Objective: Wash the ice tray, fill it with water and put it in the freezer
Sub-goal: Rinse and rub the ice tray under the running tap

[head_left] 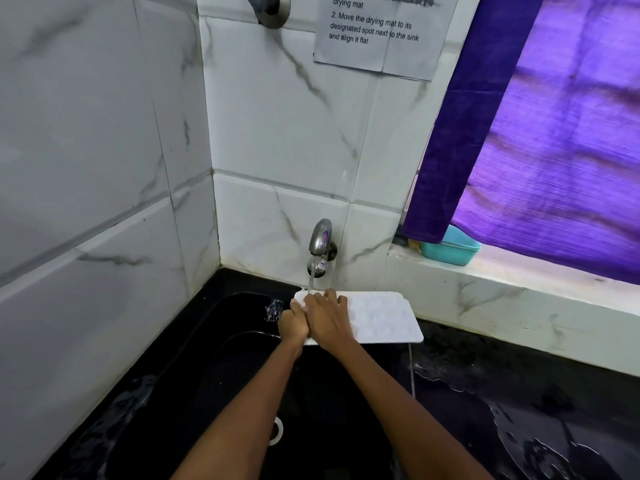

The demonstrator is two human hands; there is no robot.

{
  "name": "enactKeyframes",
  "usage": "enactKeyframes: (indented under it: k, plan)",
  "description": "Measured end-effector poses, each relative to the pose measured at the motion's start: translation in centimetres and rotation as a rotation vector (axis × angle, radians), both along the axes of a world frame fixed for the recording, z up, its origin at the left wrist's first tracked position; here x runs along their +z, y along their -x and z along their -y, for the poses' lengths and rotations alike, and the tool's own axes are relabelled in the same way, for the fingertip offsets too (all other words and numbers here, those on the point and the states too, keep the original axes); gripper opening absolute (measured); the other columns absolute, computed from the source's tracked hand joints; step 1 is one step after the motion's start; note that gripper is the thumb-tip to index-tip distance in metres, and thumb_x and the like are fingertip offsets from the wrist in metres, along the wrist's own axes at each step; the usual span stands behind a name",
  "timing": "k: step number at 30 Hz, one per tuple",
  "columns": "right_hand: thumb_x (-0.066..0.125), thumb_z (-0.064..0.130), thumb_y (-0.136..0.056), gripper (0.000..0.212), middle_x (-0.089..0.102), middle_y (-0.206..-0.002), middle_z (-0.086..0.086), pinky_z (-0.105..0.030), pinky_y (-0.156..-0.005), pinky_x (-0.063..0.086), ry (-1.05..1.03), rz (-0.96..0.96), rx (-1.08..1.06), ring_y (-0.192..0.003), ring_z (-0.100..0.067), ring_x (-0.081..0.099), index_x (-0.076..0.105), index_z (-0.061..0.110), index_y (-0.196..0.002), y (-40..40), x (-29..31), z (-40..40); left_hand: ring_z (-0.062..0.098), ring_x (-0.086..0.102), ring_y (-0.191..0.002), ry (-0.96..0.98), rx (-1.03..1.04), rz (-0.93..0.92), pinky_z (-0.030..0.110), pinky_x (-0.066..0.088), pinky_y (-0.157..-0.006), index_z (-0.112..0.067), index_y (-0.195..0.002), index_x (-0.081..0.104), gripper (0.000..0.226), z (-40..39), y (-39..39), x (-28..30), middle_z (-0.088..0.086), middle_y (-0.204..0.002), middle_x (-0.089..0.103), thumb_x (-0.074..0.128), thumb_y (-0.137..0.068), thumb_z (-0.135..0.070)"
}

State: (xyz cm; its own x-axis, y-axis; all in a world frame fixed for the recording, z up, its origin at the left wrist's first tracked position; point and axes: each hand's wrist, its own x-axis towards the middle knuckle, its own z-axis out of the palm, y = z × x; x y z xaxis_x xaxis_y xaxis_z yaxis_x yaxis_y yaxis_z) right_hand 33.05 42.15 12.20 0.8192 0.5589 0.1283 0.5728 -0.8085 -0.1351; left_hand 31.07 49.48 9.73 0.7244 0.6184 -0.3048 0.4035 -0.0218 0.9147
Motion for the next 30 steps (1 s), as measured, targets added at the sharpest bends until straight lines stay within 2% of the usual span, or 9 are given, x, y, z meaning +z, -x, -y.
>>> enactKeyframes:
  k: [5,6,8,11,15,17,20,24,30]
  plan:
    - [0.044,0.052,-0.080,0.037,0.063,-0.097,-0.007,-0.037,-0.077,0.030,0.210,0.046,-0.073,-0.099,-0.027,0.044,0.073,0.030,-0.071,-0.5,0.5,0.6,0.040,0.059,-0.111,-0.053,-0.011,-0.026,0.038,0.044,-0.095,0.017,-0.110,0.062,0.059,-0.7,0.5,-0.7,0.032,-0.114,0.063,0.024,-0.104,-0.028]
    - [0.048,0.051,-0.082,0.034,0.059,-0.113,-0.012,-0.041,-0.085,0.030,0.237,-0.011,-0.070,-0.112,-0.031,0.039,0.074,0.029,-0.079,-0.4,0.7,0.5,0.040,0.059,-0.111,-0.038,-0.025,-0.025,0.038,0.045,-0.096,0.016,-0.110,0.062,0.058,-0.6,0.6,-0.9,0.032,-0.114,0.063,0.024,-0.104,-0.028]
    - [0.036,0.051,-0.088,0.047,0.030,-0.146,-0.019,-0.047,-0.102,0.022,0.165,-0.020,0.014,-0.138,-0.035,0.015,0.065,0.022,-0.111,-0.3,0.3,0.5,0.040,0.057,-0.114,-0.009,-0.026,-0.021,0.039,0.044,-0.100,0.015,-0.114,0.061,0.057,-0.7,0.7,-0.8,0.032,-0.118,0.061,0.025,-0.104,-0.028]
    - [0.019,0.063,-0.077,0.070,0.024,-0.149,-0.016,-0.051,-0.108,0.016,0.112,-0.130,-0.013,-0.143,-0.035,0.005,0.059,0.026,-0.121,-0.4,0.3,1.0,0.040,0.055,-0.117,-0.020,-0.030,-0.042,0.038,0.043,-0.102,0.015,-0.118,0.059,0.058,-1.1,0.8,-0.4,0.031,-0.121,0.060,0.024,-0.104,-0.030]
    - [0.044,0.042,-0.093,0.034,0.029,-0.146,-0.019,-0.056,-0.107,0.020,0.107,0.066,-0.056,-0.142,-0.037,0.014,0.060,0.021,-0.115,-0.1,-0.2,0.1,0.040,0.057,-0.115,-0.025,-0.054,-0.018,0.038,0.043,-0.099,0.015,-0.114,0.061,0.058,-0.7,0.9,-0.2,0.031,-0.119,0.061,0.024,-0.104,-0.029]
    - [0.032,0.048,-0.094,0.045,0.018,-0.150,-0.016,-0.055,-0.110,0.012,0.066,-0.097,-0.051,-0.142,-0.035,0.002,0.050,0.025,-0.128,0.1,-0.4,0.2,0.040,0.057,-0.115,-0.015,-0.030,0.000,0.037,0.043,-0.100,0.016,-0.114,0.060,0.057,-1.1,0.9,0.0,0.032,-0.119,0.061,0.025,-0.104,-0.027]
    - [0.006,0.072,-0.069,0.084,0.024,-0.148,-0.011,-0.053,-0.111,0.008,-0.036,-0.139,-0.001,-0.142,-0.033,0.005,0.051,0.033,-0.129,0.1,-0.7,1.3,0.040,0.056,-0.116,-0.016,-0.006,-0.001,0.037,0.042,-0.100,0.015,-0.115,0.060,0.058,-1.2,1.4,-0.1,0.031,-0.119,0.061,0.024,-0.104,-0.030]
    - [0.005,0.063,-0.071,0.083,0.039,-0.141,-0.009,-0.050,-0.112,0.013,-0.236,-0.013,-0.089,-0.139,-0.029,0.021,0.061,0.022,-0.115,0.7,-1.3,2.1,0.041,0.054,-0.119,-0.028,0.025,-0.006,0.037,0.040,-0.102,0.017,-0.117,0.058,0.059,-0.3,1.6,0.2,0.033,-0.122,0.059,0.024,-0.104,-0.030]
    - [-0.010,0.080,-0.067,0.102,0.010,-0.155,-0.016,-0.062,-0.110,-0.002,-0.015,-0.071,-0.140,-0.144,-0.034,-0.008,0.043,0.025,-0.135,0.5,-0.6,1.6,0.042,0.054,-0.119,-0.058,0.065,-0.013,0.037,0.041,-0.099,0.017,-0.117,0.058,0.059,-0.7,1.6,1.0,0.034,-0.122,0.059,0.022,-0.105,-0.028]
